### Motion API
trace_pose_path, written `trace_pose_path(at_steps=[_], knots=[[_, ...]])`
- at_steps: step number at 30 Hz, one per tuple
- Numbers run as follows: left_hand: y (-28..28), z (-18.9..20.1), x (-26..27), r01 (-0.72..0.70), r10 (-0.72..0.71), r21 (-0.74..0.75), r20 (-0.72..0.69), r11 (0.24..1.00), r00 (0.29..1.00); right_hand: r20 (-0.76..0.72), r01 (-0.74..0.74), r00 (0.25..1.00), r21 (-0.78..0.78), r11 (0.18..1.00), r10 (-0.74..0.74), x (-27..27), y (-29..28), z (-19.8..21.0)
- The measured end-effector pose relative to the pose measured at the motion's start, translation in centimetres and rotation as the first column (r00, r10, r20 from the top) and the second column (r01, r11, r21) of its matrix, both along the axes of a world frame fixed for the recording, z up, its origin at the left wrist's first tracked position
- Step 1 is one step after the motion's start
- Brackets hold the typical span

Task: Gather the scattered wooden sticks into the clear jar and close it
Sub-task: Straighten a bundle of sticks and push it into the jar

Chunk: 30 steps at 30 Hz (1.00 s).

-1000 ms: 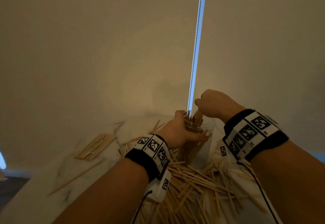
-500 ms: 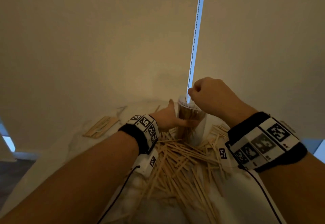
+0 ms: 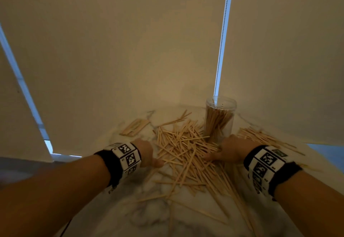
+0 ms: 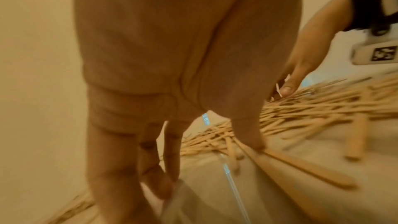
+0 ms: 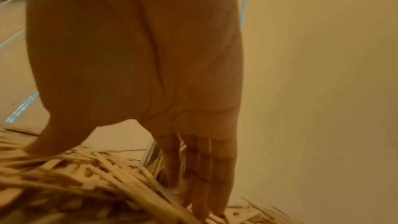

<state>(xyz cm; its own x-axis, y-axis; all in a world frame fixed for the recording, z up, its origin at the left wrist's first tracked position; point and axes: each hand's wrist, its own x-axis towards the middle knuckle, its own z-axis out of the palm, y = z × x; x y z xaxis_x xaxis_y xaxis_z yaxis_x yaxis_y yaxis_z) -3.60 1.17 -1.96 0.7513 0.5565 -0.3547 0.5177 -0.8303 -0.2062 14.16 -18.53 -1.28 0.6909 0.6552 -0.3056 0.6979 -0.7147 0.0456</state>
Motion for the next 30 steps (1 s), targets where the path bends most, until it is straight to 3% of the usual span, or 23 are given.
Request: trace_pose_path(at_steps=[5, 10, 12, 16, 18, 26, 30], knots=[[-2.7, -1.1, 1.0, 0.107, -0.078, -0.135, 0.208, 0.985, 0.975, -0.122, -0.03, 0.992, 0.034, 0.999, 0.034, -1.4, 1.0, 0.5], [-4.9, -3.1, 3.8, 0.204, -0.125, -0.22, 0.327, 0.954, 0.937, -0.042, -0.057, 0.998, -0.038, 0.998, 0.056, -2.6, 1.5, 0.6], [-5.6, -2.7, 4.3, 0.23, -0.172, -0.208, 0.265, 0.951, 0.949, -0.04, -0.085, 0.996, -0.047, 0.995, 0.083, -2.9, 1.8, 0.1], [-5.4, -0.1, 4.2, 0.138, -0.103, -0.235, 0.154, 0.962, 0.983, -0.087, -0.098, 0.991, 0.005, 0.995, 0.098, -2.8, 2.0, -0.2], [-4.7, 0.4, 4.2, 0.082, -0.045, -0.24, 0.154, 0.967, 0.987, -0.11, -0.089, 0.99, 0.016, 0.996, 0.09, -2.7, 1.8, 0.2], [-4.1, -1.8, 5.9, 0.158, -0.114, -0.184, 0.227, 0.97, 0.967, -0.11, -0.072, 0.991, 0.019, 0.997, 0.074, -3.0, 3.2, -0.5], [-3.6, -0.6, 6.2, 0.083, -0.034, -0.229, 0.208, 0.97, 0.978, -0.128, -0.094, 0.988, -0.009, 0.996, 0.092, -3.0, 3.1, -0.1]])
